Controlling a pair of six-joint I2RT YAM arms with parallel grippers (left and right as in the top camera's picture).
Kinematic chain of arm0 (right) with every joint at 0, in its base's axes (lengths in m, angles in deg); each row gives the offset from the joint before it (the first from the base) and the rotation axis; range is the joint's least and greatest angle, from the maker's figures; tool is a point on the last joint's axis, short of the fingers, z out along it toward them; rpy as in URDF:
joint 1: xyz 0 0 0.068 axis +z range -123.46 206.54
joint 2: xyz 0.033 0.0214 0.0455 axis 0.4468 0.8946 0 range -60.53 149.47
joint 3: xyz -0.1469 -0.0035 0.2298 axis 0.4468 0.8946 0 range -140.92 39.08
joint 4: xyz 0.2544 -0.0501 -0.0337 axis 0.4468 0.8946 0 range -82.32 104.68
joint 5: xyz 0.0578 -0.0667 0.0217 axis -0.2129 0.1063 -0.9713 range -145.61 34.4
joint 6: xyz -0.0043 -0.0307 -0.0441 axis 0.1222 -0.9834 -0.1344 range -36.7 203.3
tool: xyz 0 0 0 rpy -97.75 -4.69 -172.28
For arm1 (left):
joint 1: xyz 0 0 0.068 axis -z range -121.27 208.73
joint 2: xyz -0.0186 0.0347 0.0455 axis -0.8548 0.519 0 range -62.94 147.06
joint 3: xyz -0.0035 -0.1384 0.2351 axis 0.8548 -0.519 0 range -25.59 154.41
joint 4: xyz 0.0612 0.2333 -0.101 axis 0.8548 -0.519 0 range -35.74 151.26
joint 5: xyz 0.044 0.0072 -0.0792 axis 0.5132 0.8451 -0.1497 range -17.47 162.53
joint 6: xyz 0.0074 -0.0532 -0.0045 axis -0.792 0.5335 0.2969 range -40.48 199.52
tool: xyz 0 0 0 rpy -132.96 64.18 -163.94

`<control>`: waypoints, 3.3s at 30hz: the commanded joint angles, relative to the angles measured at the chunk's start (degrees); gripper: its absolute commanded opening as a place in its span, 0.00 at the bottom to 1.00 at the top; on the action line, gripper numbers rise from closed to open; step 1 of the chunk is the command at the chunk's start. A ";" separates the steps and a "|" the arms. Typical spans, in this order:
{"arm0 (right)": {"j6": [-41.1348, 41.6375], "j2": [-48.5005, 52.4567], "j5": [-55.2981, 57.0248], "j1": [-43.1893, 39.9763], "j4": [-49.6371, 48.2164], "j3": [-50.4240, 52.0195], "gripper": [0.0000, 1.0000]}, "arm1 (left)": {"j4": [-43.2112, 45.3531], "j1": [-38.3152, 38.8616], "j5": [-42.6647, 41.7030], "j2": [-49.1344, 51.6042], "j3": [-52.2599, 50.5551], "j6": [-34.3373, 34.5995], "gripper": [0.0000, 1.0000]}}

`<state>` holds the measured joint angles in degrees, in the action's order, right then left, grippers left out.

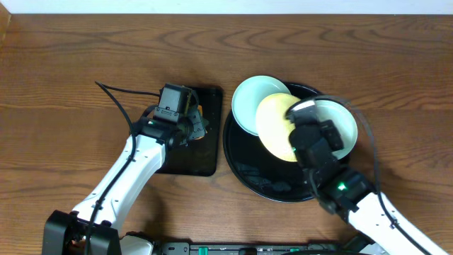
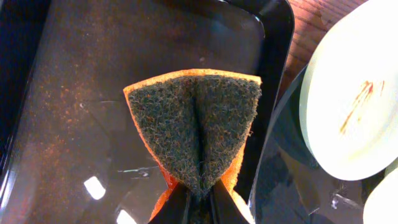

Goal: Clean dirty plates on tray and stack at the side
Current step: 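Lift the yellow plate with the right gripper and place it right of the tray, then move right gripper back to grip the lower pale green plate rim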

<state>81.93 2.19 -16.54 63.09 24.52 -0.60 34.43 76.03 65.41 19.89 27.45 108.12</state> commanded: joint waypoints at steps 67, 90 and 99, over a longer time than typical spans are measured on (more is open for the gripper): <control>9.01 25.57 -51.08 -50.71 -0.68 -2.25 0.15 | -1.44 -0.20 0.52 0.22 -0.42 -0.50 0.07; 7.52 16.09 -56.92 -50.71 9.11 -2.75 0.01 | -1.40 -0.20 0.52 0.22 -0.42 -0.50 0.07; 7.52 12.31 -60.50 -46.14 23.80 -2.05 0.01 | -0.55 0.90 0.11 0.22 -0.42 -0.57 0.08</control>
<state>90.00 14.45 -74.70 14.66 46.51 -2.59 33.34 76.14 65.39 19.89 27.43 107.99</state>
